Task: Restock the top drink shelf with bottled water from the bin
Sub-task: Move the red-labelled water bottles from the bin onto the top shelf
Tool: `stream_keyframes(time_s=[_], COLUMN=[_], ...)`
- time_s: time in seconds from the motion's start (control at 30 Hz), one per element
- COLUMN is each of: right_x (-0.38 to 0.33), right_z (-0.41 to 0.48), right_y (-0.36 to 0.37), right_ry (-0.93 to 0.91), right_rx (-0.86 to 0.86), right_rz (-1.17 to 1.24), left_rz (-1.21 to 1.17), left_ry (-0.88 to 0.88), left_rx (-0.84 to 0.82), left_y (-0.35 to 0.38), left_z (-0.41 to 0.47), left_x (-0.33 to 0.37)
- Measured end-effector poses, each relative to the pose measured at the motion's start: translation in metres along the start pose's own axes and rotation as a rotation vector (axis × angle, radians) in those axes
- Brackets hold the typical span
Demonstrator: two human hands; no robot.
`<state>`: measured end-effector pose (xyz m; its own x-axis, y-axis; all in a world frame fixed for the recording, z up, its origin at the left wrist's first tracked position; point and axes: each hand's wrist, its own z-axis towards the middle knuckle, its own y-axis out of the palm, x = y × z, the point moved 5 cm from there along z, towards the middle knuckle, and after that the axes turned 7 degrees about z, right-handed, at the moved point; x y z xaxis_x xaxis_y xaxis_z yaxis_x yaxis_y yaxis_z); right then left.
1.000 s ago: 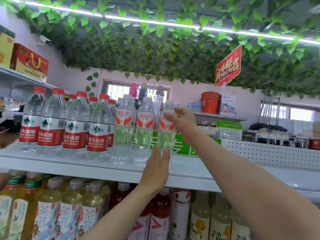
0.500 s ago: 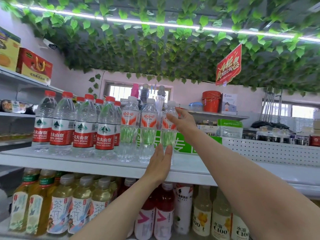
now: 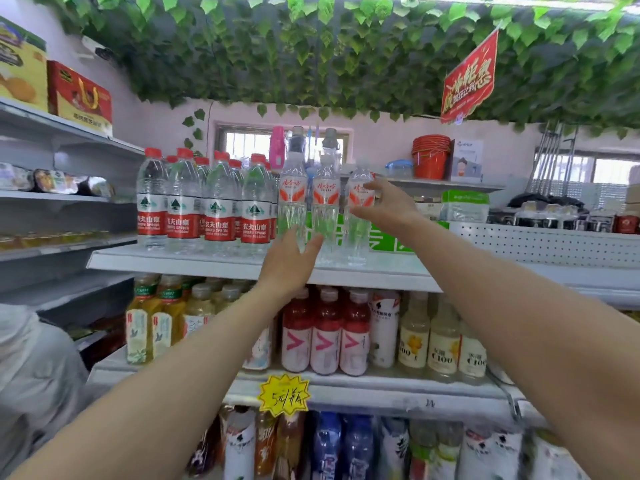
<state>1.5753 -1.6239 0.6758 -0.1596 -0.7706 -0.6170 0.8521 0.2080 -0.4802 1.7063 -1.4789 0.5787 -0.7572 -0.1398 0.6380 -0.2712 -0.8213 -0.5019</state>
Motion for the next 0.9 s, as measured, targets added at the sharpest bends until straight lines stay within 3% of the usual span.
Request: stream_keyframes(time_s=[0.17, 0.37, 0.9], right_x=[-0.021, -0.008, 0.142], right_z=[-0.057, -0.128, -0.335], right_y=[0.006, 0.027, 0.178], right_ry=[-0.04, 0.009, 0.272], right_rx=[-0.087, -0.183, -0.623], right_rz=[-0.117, -0.21, -0.331], left_rz=[0.128, 0.236, 0.477], left_ry=[0.039, -0.003, -0.263], left_rx=[0.095, 0.075, -0.302], left_y=[-0.04, -0.051, 0.033], left_z=[-0.039, -0.1, -0.3], left_x=[-0.006, -0.031, -0.207])
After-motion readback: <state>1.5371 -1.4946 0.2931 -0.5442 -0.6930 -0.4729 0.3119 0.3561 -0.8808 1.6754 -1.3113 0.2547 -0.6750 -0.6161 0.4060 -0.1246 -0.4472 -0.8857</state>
